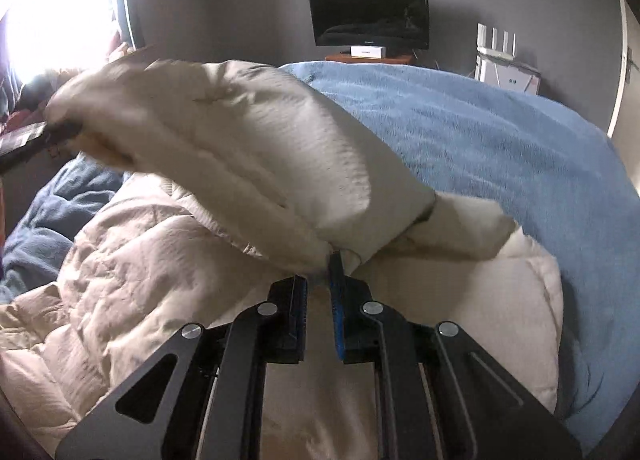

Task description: Fold large clothes

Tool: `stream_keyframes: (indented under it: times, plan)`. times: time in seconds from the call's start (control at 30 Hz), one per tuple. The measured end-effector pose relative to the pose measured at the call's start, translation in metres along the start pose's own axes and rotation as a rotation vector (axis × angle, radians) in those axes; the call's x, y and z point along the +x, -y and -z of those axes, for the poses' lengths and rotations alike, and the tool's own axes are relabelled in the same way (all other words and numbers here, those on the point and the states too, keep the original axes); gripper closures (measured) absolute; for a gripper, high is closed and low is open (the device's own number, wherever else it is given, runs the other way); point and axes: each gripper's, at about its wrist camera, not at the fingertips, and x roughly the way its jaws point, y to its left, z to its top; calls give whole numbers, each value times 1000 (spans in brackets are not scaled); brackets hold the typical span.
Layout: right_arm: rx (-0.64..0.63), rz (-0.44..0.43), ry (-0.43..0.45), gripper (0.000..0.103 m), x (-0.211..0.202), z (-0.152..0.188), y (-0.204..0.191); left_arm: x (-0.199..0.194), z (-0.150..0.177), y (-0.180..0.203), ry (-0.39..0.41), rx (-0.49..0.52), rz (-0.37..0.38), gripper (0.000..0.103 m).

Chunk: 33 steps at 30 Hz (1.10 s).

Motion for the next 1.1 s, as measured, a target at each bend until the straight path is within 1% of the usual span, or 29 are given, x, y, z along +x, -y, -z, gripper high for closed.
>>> stream_keyframes:
  times: [0.03,0.07,0.13,0.17,0.2,0.3,0.37,0.43,0.53,0.6,0.63,0.67,0.7,0.73,0.77,0.8,0.83,0.87,0.93,0.97,1.03,1.07,1.1]
  plan:
    - [9,-5,-9,90,-4,2,1,-6,8,1,-6,3,9,96]
    - [22,-19,-26,85,-8,4,4,-15,22,5,-20,12,25,96]
    - [35,-68,-51,72,-18,10,6,-22,43,9,-51,17,50,96]
    - [29,-88,-57,53,-22,13,6,-23,57,12,-76,20,59,96]
    - [15,-109,-60,41,-28,16,4,-20,64,14,-95,24,59,96]
    - [-63,-169,-31,40,-47,22,-10,1,82,19,-172,45,42,96]
    - [-76,-182,-16,37,-53,20,-15,16,88,15,-220,27,47,96]
    - [-54,-158,-3,37,-53,17,-17,23,93,8,-237,5,56,96]
    - [6,-114,20,37,-44,4,-14,27,93,5,-242,0,68,95]
    - [47,-112,20,37,-28,-4,-17,30,95,7,-253,12,77,93]
    - [49,-108,15,37,-22,-7,-19,31,96,9,-258,21,78,90]
    - [38,-98,-4,37,-11,-6,-23,30,97,13,-262,34,70,83]
    - [28,-94,-24,37,-1,-5,-25,30,98,15,-263,44,65,79]
    - [22,-94,-38,37,4,0,-28,29,98,18,-258,62,58,65]
    - [13,-90,-66,37,14,6,-30,26,97,21,-244,80,41,41]
    - [4,-81,-74,37,17,10,-33,20,97,25,-226,93,25,29]
    - [-9,-72,-77,37,19,13,-35,13,95,29,-196,110,11,11]
    - [-16,-68,-78,37,20,15,-37,6,94,32,-164,121,8,7]
    - [-16,-72,-76,37,20,15,-37,-9,90,37,-113,137,41,7]
    - [-13,-81,-74,37,19,16,-37,-15,86,39,-83,134,66,7]
    - [-10,-94,-72,37,19,19,-37,-20,77,42,-50,104,143,7]
    - [-11,-95,-72,37,20,20,-38,-17,71,42,-43,82,162,13]
    - [-15,-94,-71,37,20,22,-39,-13,67,45,-54,71,157,17]
